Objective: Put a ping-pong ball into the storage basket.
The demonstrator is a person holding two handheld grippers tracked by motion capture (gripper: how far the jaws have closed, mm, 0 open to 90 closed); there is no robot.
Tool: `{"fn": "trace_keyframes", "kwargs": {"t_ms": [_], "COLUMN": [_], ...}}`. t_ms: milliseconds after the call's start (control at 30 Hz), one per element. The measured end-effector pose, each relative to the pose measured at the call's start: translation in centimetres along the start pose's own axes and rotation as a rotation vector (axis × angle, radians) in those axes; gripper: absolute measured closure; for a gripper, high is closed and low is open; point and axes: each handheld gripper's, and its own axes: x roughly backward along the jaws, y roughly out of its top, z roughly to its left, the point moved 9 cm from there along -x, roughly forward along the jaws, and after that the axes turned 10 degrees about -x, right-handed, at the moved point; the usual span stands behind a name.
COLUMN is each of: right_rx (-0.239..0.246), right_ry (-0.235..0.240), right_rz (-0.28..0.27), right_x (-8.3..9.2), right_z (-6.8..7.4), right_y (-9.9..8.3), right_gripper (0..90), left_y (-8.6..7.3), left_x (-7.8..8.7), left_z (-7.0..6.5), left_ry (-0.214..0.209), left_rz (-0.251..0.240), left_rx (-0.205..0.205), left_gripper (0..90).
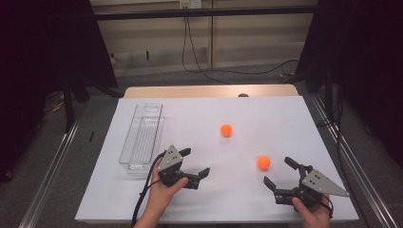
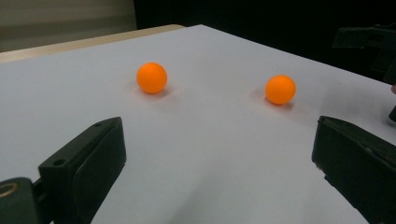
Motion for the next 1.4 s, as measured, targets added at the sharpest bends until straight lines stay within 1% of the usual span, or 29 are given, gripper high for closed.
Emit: {"fn": "trace_keyframes", "kwargs": {"t_ms": [433, 700, 833, 867, 1033, 1233, 1400], "right_rx": [0.0, -0.002, -0.001, -0.001, 0.0, 0.0, 0.001], "right_ry": [0.001, 0.001, 0.002, 0.002, 0.002, 0.004, 0.003], "right_rz": [-0.003, -0.003, -0.002, -0.002, -0.003, -0.003, -0.004], "right_x": [0.0, 0.0, 0.0, 0.0, 0.0, 0.0, 0.0], "right_z": [0.1, 0.0, 0.0, 0.0, 0.0, 0.0, 0.0], "right_y": [0.0, 0.0, 0.0, 0.0, 0.0, 0.0, 0.1], "right_gripper": [1.9, 1.9, 1.9, 1.9, 1.9, 1.9, 1.9], "left_y": [0.1, 0.2, 0.3, 0.4, 0.6, 0.6, 0.5], "left_x": [-0.7, -1.4, -1.5, -1.6, -1.7, -2.2, -2.6], "left_z": [-0.4, -0.6, -0.4, -0.3, -0.3, -0.3, -0.4], "left_ry": [-0.014, -0.012, -0.008, -0.007, -0.004, -0.007, -0.006], "left_rz": [0.001, 0.004, -0.001, -0.006, -0.008, 0.013, 0.025], "left_rx": [-0.002, -0.01, -0.003, 0.004, 0.003, -0.011, -0.014], "left_gripper": [3.0, 3.0, 3.1, 3.0, 3.1, 3.5, 3.4]}}
